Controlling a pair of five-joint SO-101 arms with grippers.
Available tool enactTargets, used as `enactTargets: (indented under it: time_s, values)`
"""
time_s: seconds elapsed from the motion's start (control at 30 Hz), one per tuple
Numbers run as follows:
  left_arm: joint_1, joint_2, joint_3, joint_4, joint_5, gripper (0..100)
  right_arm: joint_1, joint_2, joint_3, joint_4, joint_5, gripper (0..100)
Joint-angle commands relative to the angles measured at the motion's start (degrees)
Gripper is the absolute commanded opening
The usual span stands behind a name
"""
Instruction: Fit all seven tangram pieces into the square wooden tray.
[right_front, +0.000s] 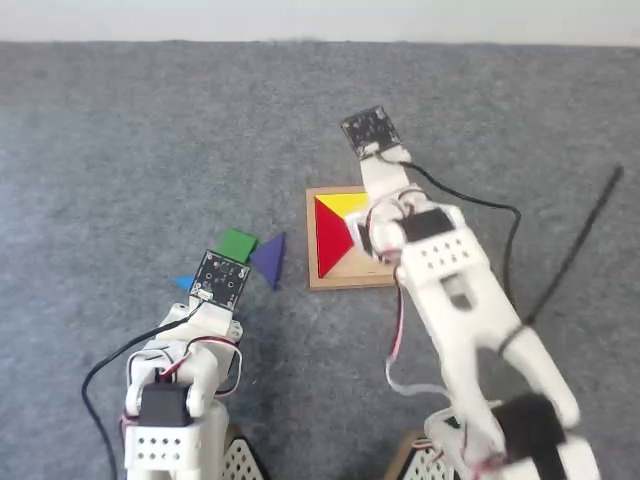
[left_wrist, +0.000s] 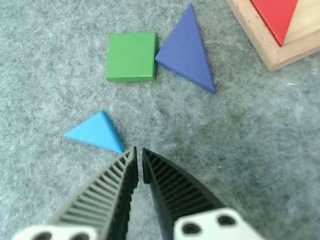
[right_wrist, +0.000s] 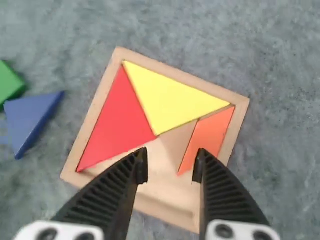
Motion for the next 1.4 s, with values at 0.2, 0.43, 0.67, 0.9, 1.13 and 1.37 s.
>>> enactTargets:
  time_s: [0.2, 0.43, 0.67, 0.9, 1.13, 1.37]
  values:
    - [-0.26, -1.32, -0.4, 0.18, -0.62, 2, 4.53, -7.34, 14.68, -9.36, 0.53, 16.8]
    - [-0.26, -1.32, -0.4, 0.18, -0.62, 2, 12.44, -7.52, 14.59, -12.62, 0.53, 2.4]
    - [-0.26, -1.32, -0.4, 0.18, -0.62, 2, 17.89, -17.45, 14.68, -4.44, 0.44, 0.7]
    - [3.25, -1.32, -0.4, -3.16, -0.62, 2, 32.04, -39.87, 25.76, 8.22, 7.03, 0.7]
    - [-1.14, -1.23, -5.85, -7.47, -16.18, 2, 35.21, -57.19, 47.12, 6.2, 13.1, 0.7]
    - [-5.01, 14.33, -24.84, -7.47, -14.68, 6, 30.55, -61.49, 51.16, 7.08, 13.1, 0.7]
